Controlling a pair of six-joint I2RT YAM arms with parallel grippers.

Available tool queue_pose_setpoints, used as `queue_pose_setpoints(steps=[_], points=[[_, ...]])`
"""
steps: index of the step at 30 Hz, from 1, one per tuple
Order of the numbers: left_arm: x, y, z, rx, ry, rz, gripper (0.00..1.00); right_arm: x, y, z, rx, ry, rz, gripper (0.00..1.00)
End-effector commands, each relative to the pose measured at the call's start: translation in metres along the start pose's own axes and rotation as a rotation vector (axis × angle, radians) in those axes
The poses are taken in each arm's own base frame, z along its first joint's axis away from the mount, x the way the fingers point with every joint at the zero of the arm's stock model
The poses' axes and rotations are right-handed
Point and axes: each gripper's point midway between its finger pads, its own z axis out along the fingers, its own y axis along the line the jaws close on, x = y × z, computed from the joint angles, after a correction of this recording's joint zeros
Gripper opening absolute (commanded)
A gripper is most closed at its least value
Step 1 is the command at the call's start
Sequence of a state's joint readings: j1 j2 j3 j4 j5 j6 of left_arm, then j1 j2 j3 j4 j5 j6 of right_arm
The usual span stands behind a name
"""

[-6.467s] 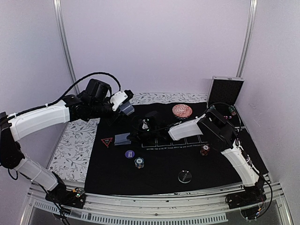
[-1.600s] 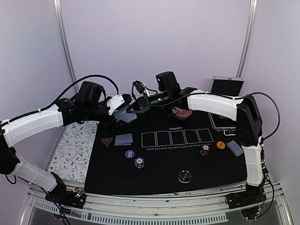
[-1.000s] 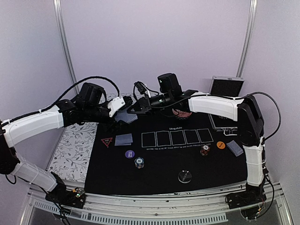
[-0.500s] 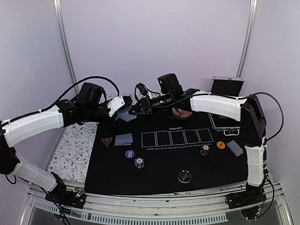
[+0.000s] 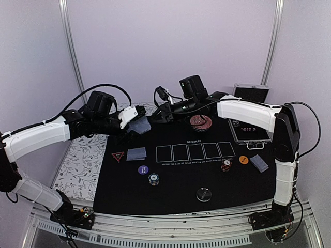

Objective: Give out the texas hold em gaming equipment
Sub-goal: Pick up the poker card from the face-down deck piles.

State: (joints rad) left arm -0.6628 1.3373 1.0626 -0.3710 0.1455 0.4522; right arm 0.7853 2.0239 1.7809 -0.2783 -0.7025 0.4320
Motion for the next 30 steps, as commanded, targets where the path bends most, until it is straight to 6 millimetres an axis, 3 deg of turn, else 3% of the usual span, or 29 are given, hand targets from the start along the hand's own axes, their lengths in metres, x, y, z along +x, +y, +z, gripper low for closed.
queue_pose_setpoints(steps=[1, 4, 8, 15, 17, 21, 24, 30], points=[[-0.008, 0.007, -0.003, -0.029, -0.028, 0.003, 0.58, -0.008, 0.027, -0.004, -0.083, 0.004, -0.048, 0.39], [-0.007, 0.007, -0.002, -0.029, -0.023, 0.0, 0.58, -0.008, 0.024, 0.004, -0.073, 0.001, -0.045, 0.48], [-0.009, 0.008, -0.003, -0.029, -0.029, -0.002, 0.58, -0.002, 0.015, 0.023, -0.041, 0.014, -0.028, 0.7], [-0.011, 0.006, -0.003, -0.017, -0.038, -0.004, 0.58, 0.001, -0.005, 0.034, 0.02, 0.024, -0.015, 0.73], [-0.012, 0.006, -0.004, -0.018, -0.039, -0.004, 0.58, 0.002, -0.01, 0.032, 0.044, 0.026, -0.015, 0.71], [-0.01, 0.006, -0.002, -0.018, -0.034, -0.004, 0.58, 0.0, -0.018, 0.021, 0.085, 0.013, -0.011, 0.55], [-0.01, 0.006, -0.002, -0.018, -0.034, -0.004, 0.58, -0.004, -0.023, 0.008, 0.118, -0.007, -0.006, 0.5], [-0.008, 0.007, -0.001, -0.022, -0.027, -0.002, 0.57, -0.003, -0.017, 0.002, 0.107, -0.002, -0.01, 0.4]])
